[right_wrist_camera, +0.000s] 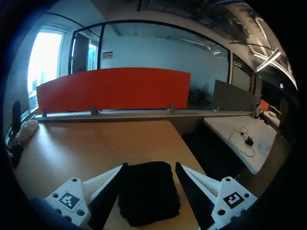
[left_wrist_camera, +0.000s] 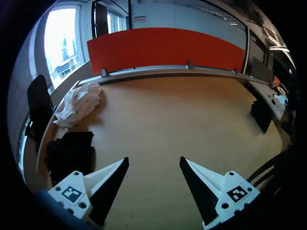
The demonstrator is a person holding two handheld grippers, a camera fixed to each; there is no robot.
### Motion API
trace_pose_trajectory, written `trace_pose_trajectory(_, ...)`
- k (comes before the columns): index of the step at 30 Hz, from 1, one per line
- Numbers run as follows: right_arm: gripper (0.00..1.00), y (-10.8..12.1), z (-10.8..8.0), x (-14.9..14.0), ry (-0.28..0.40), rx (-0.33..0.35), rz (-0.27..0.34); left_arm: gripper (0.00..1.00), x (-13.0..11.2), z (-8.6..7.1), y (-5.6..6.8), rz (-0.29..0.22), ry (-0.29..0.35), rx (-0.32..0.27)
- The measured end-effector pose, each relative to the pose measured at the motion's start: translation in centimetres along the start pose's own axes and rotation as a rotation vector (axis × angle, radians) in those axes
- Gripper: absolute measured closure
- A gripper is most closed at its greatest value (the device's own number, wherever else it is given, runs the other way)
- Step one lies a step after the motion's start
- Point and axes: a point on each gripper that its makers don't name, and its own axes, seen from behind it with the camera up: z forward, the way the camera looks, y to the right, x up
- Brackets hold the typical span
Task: Fold towel
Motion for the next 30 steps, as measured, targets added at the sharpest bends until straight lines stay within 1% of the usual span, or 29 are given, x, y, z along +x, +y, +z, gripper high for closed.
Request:
trace_pose_trajectory(5,0.05,-0.2,0.1,0.0,0.003,0.002,-0.003,0.01,0.2,0.1,-0.2,-0.006,0.01,0.008)
trace_pose_trajectory(9,0.04,-0.5,0.2,0.3,0.009,0.005,-0.001,0.01,1.1,0.2,-0.7,-0.02,0.045,0.029)
trace_pose_trajectory(12,0.05,-0.7,0.2,0.5,0.012,0.006,-0.002,0.02,2.4,0.2,-1.1,-0.037,0.093,0.045)
trace_pose_trajectory(17,0.04,-1.0,0.2,0.8,0.022,0.003,-0.003,0.02,5.6,-0.3,-2.1,-0.067,0.214,0.078)
trace_pose_trajectory(25,0.05,-2.0,-0.2,2.3,0.062,0.007,0.025,0.02,10.8,-1.5,-4.3,-0.14,0.4,0.135)
trace_pose_trajectory(30,0.05,-2.6,-0.4,2.8,0.081,0.014,0.038,0.02,12.8,-2.1,-5.6,-0.185,0.47,0.152)
